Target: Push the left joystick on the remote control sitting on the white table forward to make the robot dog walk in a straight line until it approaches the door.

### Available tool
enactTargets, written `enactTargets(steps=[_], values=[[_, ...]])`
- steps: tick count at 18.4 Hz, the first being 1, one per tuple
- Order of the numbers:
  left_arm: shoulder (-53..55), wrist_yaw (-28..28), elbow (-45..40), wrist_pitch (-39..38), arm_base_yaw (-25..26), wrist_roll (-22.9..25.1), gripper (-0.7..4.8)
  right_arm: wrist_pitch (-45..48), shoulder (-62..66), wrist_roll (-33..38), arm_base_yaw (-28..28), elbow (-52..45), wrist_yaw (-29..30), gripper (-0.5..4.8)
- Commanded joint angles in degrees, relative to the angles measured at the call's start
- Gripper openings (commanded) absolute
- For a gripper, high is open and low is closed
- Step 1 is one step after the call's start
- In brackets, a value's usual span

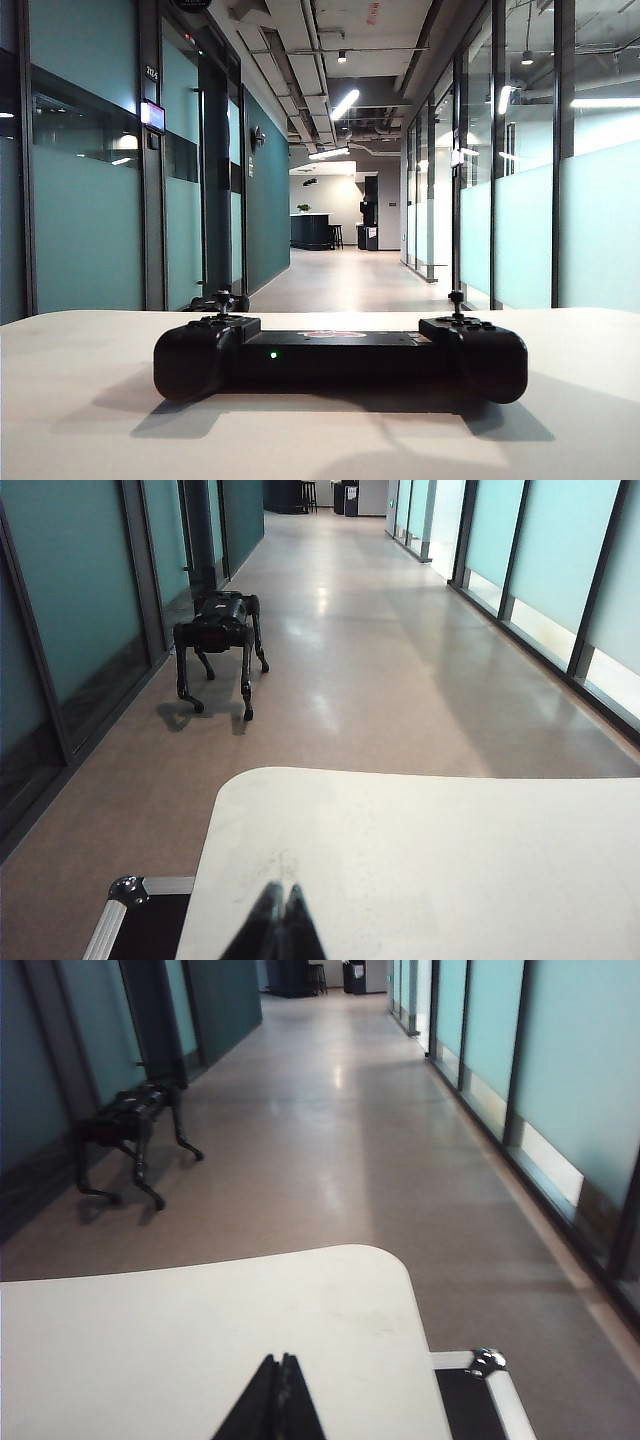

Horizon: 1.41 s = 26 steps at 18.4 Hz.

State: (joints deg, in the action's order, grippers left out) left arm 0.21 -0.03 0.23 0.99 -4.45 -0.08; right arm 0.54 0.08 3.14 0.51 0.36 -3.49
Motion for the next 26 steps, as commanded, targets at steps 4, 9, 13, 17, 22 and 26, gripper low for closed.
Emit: enactTargets(steps=[4, 9, 13, 17, 22, 26], values=[[0.02, 0.22, 0.17, 0.83, -0.02, -0.39, -0.05, 1.01, -0.04, -0.15, 0.04, -0.31, -1.03, -0.06], [0.02, 0.22, 0.2, 2.08, -0.02, -0.42, -0.05, 1.31, -0.04, -0.15, 0.04, 0.04, 0.59, -0.06], [0.07, -0.04, 3.43, 5.05, -0.02, -0.76, -0.05, 1.22, 0.04, -0.17, 0.02, 5.57, 0.63, -0.06], [3.41, -0.85, 9.79, 5.09, -0.02, -0.74, -0.05, 1.31, 4.66, -0.17, 0.02, 14.58, 0.9, -0.06], [16.87, 2.36, 20.72, 5.09, -0.02, -0.83, -0.05, 0.72, 17.22, -0.17, -0.26, 27.43, 5.49, -0.06], [29.48, 13.49, 31.56, 2.43, -0.42, -3.19, -0.05, -10.38, 27.98, -0.13, -3.89, 39.82, 5.6, -0.06]])
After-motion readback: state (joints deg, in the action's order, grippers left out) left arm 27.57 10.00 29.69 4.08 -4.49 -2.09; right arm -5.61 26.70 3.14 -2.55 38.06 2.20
